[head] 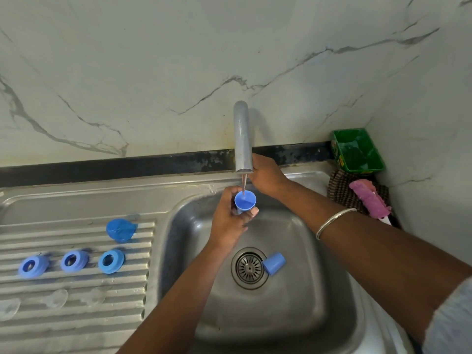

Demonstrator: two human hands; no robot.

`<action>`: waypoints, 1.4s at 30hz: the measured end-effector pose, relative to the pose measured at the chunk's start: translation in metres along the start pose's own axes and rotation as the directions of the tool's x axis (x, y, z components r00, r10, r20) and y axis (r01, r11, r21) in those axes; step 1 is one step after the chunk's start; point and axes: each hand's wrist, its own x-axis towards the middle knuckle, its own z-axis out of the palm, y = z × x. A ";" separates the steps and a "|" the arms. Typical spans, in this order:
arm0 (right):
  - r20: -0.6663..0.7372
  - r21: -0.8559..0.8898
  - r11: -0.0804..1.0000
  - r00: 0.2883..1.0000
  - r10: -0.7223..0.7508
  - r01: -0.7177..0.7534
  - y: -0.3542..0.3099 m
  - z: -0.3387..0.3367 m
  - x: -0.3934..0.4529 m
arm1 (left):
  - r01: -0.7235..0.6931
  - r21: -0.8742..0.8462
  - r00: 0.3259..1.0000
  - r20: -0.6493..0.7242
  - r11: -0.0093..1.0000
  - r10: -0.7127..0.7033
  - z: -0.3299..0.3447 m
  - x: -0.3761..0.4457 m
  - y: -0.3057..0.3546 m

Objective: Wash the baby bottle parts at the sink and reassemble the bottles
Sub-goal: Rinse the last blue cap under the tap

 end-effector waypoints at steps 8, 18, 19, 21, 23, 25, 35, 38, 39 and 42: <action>-0.068 0.296 0.951 0.991 0.114 -0.089 0.000 -0.003 -0.053 | -0.046 -0.031 0.999 -0.014 0.998 0.045 -0.003 -0.001 -0.001; 0.043 0.435 0.888 0.989 0.143 -0.148 -0.001 0.025 -0.098 | -0.076 0.303 0.997 0.008 0.950 0.077 -0.014 0.002 -0.012; 0.052 0.393 0.906 0.987 0.150 -0.158 -0.002 0.025 -0.097 | -0.059 0.338 0.998 0.029 0.939 0.053 -0.017 0.000 -0.011; 0.055 0.267 0.955 0.991 0.122 -0.133 -0.004 0.025 -0.095 | -0.030 0.361 0.999 0.044 0.932 0.015 -0.022 -0.004 -0.010; 0.030 0.111 0.990 0.996 0.081 -0.084 -0.006 0.025 -0.096 | 0.010 0.309 1.000 0.007 0.951 -0.013 -0.024 -0.008 -0.007; 0.003 -0.028 0.999 1.000 0.027 -0.027 -0.007 0.024 -0.098 | 0.115 0.211 0.993 -0.056 0.971 -0.106 -0.025 -0.013 -0.004; -0.073 -0.191 0.981 0.997 0.019 -0.033 -0.021 0.034 -0.105 | 0.149 0.206 0.985 -0.114 0.967 -0.127 -0.038 -0.036 0.005; -0.154 -0.099 0.981 0.976 0.152 -0.168 -0.024 0.034 -0.104 | 0.159 0.200 0.979 -0.162 0.967 -0.127 -0.050 -0.037 0.002; -0.131 -0.057 0.981 0.976 0.176 -0.185 -0.024 0.035 -0.103 | 0.165 0.205 0.977 -0.166 0.965 -0.132 -0.052 -0.038 0.002; -0.078 0.287 0.916 0.946 0.315 -0.281 -0.027 0.038 -0.104 | 0.158 0.266 0.983 -0.128 0.951 -0.128 -0.057 -0.038 0.001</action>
